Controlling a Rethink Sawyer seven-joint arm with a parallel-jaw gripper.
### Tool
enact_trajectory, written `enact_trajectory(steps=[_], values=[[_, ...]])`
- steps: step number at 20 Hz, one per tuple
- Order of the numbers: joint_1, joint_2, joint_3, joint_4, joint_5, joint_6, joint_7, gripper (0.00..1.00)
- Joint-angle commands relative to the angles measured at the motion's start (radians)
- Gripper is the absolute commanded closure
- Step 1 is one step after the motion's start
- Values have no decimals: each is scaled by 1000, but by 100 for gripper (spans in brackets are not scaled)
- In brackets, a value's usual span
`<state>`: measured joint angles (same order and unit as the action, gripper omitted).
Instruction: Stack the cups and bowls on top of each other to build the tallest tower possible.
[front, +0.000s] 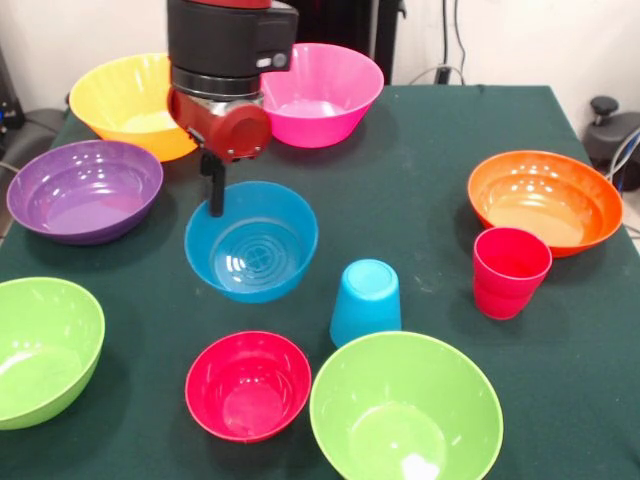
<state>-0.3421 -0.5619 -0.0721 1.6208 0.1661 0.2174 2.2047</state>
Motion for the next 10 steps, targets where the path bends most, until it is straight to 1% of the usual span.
enact_trajectory(steps=[1,4,10], values=[[56,73,-4,-81,11,-36,128,100],[66,76,-12,-86,24,-35,139,100],[72,78,-17,-95,49,-67,157,100]])
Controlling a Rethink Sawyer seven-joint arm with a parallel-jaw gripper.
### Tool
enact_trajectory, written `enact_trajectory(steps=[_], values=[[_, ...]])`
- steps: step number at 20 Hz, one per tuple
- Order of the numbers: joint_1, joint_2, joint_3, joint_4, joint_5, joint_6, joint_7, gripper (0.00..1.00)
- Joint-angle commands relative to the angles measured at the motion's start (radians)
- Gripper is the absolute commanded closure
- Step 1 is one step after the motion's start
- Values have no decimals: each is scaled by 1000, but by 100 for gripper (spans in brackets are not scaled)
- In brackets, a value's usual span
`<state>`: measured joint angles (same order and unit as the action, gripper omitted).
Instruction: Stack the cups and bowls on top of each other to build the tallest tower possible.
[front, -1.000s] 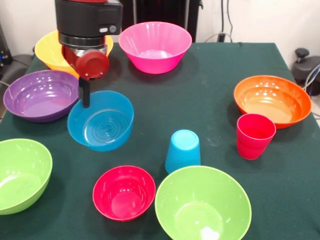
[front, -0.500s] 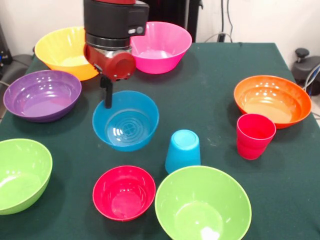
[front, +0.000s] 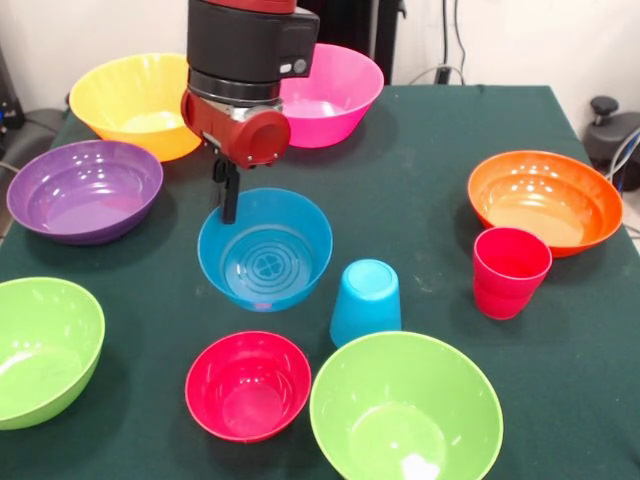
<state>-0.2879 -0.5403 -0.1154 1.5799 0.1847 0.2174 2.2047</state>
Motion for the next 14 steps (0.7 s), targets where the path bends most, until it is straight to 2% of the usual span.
enact_trajectory(steps=[1,8,14], values=[[15,57,28,-58,32,-74,157,100],[12,53,46,-43,50,-142,175,100],[35,53,34,-33,87,-188,191,100]])
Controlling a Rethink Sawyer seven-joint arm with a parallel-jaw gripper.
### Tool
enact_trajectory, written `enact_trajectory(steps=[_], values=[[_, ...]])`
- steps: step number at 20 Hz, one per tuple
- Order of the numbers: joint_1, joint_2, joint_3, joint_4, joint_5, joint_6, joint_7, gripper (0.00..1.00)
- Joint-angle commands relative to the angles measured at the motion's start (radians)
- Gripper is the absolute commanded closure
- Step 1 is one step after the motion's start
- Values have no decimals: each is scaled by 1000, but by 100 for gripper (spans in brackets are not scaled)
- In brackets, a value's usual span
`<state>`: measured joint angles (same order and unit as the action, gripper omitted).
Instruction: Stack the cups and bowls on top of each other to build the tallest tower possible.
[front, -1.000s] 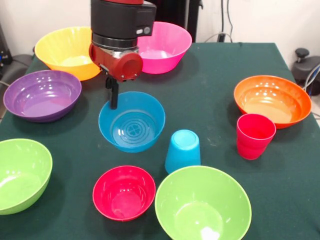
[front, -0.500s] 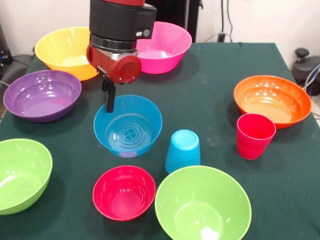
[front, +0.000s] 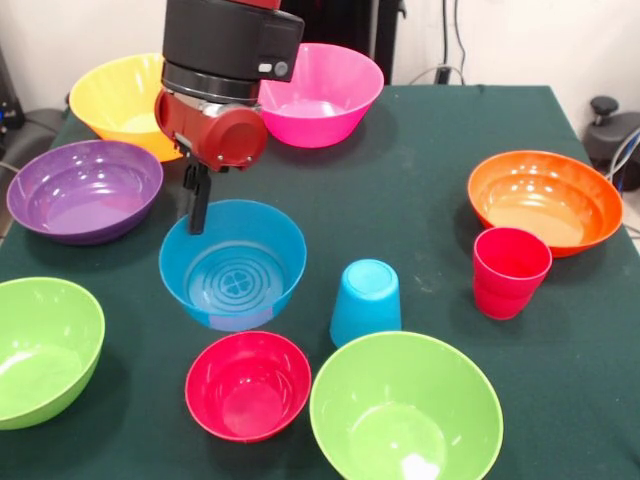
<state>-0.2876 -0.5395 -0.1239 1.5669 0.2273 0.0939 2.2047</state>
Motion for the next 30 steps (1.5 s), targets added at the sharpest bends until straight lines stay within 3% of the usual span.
enact_trajectory(steps=[1,30], values=[[33,48,44,-14,50,-70,191,100],[139,43,18,48,254,-124,240,100]])
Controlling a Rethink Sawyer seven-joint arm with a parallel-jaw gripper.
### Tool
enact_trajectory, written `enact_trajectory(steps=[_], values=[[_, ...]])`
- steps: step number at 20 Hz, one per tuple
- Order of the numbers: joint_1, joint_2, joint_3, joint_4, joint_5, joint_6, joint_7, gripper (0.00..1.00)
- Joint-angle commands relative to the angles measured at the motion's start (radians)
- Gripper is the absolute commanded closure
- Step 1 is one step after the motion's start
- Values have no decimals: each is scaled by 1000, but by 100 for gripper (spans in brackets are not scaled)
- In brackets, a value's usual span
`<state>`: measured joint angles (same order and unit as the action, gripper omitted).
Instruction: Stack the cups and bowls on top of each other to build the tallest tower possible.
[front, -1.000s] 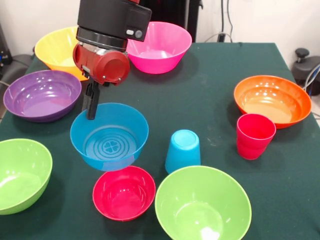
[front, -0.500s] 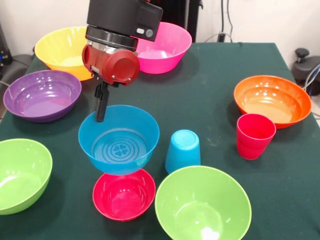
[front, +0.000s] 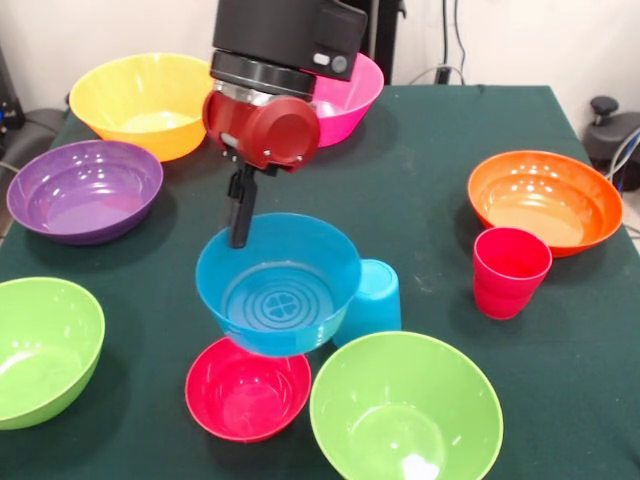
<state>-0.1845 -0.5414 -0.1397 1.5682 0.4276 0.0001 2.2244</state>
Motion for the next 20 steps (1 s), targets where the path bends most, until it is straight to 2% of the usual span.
enact_trajectory(steps=[1,9,15,20], values=[[40,46,31,48,63,-26,223,100],[76,46,19,63,132,14,245,100],[80,30,45,110,161,13,263,100],[113,31,29,129,190,9,278,100]])
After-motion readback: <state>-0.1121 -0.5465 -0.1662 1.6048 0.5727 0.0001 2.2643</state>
